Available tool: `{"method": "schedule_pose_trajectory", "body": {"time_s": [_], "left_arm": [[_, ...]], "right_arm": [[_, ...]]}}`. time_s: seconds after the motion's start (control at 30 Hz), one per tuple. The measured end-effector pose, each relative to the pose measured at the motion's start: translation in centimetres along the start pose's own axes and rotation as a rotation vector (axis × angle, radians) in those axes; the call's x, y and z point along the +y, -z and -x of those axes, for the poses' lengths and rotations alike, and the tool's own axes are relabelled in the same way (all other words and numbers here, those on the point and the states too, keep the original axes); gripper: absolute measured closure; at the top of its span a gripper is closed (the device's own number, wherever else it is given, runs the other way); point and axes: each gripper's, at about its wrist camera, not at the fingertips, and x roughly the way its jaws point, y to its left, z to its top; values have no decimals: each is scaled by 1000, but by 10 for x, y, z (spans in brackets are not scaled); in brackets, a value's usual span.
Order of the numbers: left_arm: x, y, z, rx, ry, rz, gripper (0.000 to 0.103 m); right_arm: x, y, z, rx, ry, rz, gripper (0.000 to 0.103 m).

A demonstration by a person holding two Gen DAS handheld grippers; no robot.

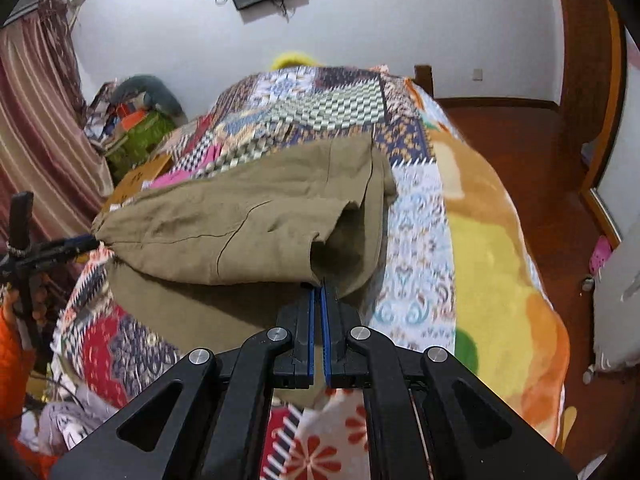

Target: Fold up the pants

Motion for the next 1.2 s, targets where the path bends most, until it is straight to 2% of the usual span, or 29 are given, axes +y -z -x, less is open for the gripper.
{"method": "schedule_pose_trajectory", "body": {"time_s": [0.13, 0.27, 0.37, 0.4, 0.43, 0.5, 0.67, 1.0, 1.2], "left_arm": [[4, 2, 12, -17, -7, 15, 54], [7, -3, 14, -25, -35, 30, 47], [9, -10, 14, -34, -39, 45, 37], [9, -12, 13, -35, -36, 48, 35], [9, -15, 12, -33, -32, 50, 35], [9, -20, 6, -26, -27, 61, 31], [10, -27, -13, 21, 31, 112, 30], [2, -18, -37, 81, 69, 114, 30], [1, -10, -49, 100, 79, 117, 30]], "right_arm": [[0, 9, 1, 35, 7, 4, 100], [-3, 14, 5, 62, 20, -9, 96], [-3, 12, 12, 54, 41, 1, 78], [-3, 11, 16, 43, 48, 9, 68], [-2, 10, 19, 33, 46, 18, 65], [-1, 6, 21, 19, 41, 19, 65], [-2, -6, 5, 21, 30, -9, 62], [-6, 11, -43, 185, -24, -100, 62], [-7, 16, -42, 188, -96, -118, 62]]}}
